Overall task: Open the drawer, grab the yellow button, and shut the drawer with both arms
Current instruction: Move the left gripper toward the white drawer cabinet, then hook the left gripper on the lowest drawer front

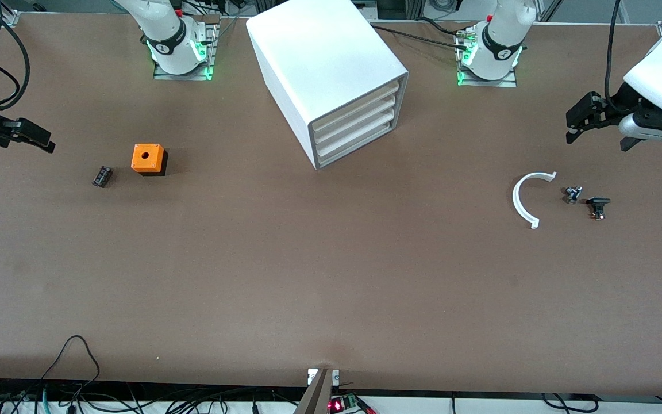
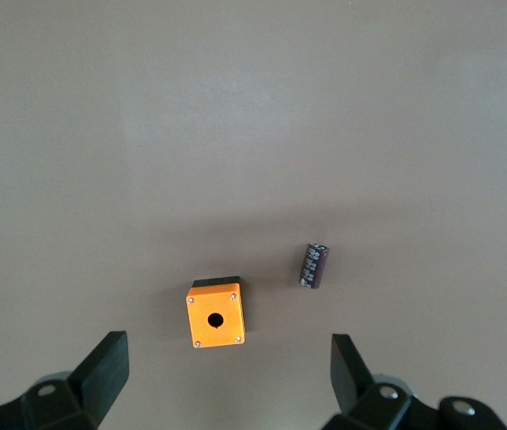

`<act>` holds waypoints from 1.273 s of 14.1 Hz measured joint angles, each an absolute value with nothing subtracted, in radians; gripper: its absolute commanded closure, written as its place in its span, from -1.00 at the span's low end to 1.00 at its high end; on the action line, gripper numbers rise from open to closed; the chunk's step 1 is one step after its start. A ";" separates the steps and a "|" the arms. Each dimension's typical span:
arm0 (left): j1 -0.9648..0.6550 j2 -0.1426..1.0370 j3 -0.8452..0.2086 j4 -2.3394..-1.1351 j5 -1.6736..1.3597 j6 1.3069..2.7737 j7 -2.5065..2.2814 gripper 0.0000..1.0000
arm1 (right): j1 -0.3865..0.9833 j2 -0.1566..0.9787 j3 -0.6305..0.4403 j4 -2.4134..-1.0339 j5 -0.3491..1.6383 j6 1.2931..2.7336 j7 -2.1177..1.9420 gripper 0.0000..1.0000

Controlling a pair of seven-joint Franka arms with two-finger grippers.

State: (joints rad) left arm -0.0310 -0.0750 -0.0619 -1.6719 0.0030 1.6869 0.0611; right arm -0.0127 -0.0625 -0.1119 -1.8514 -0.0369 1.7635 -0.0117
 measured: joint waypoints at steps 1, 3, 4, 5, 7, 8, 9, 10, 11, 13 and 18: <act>-0.031 -0.074 -0.062 -1.671 0.003 1.686 0.061 -1.00 | -0.013 -0.062 -0.112 -1.851 -0.037 1.764 -0.012 -1.00; -0.031 -0.070 -0.064 -1.671 0.003 1.683 0.061 -1.00 | -0.013 -0.062 -0.112 -1.851 -0.037 1.764 -0.012 -1.00; -0.032 -0.066 -0.065 -1.671 0.003 1.676 0.061 -1.00 | -0.013 -0.062 -0.112 -1.851 -0.037 1.764 -0.012 -1.00; -0.034 -0.058 -0.066 -1.671 0.003 1.667 0.061 -1.00 | -0.013 -0.062 -0.112 -1.851 -0.037 1.764 -0.012 -1.00; -0.035 -0.036 -0.069 -1.671 0.003 1.661 0.061 -1.00 | -0.013 -0.061 -0.112 -1.851 -0.037 1.764 -0.012 -1.00; -0.037 -0.026 -0.070 -1.671 0.003 1.659 0.061 -1.00 | -0.013 -0.061 -0.112 -1.852 -0.037 1.764 -0.012 -1.00; -0.038 -0.015 -0.074 -1.671 0.003 1.656 0.061 -1.00 | -0.013 -0.061 -0.112 -1.852 -0.037 1.764 -0.012 -1.00; -0.038 -0.003 -0.077 -1.672 0.003 1.653 0.061 -1.00 | -0.013 -0.061 -0.112 -1.852 -0.037 1.764 -0.012 -1.00; -0.038 0.013 -0.079 -1.676 0.003 1.646 0.061 -1.00 | -0.013 -0.061 -0.112 -1.852 -0.037 1.764 -0.012 -1.00; -0.039 0.064 -0.085 -1.696 0.002 1.622 0.062 -1.00 | -0.013 -0.061 -0.112 -1.852 -0.037 1.764 -0.012 -1.00; -0.050 0.174 -0.129 -1.711 -0.208 1.554 0.065 -1.00 | -0.013 -0.061 -0.112 -1.852 -0.037 1.764 -0.012 -1.00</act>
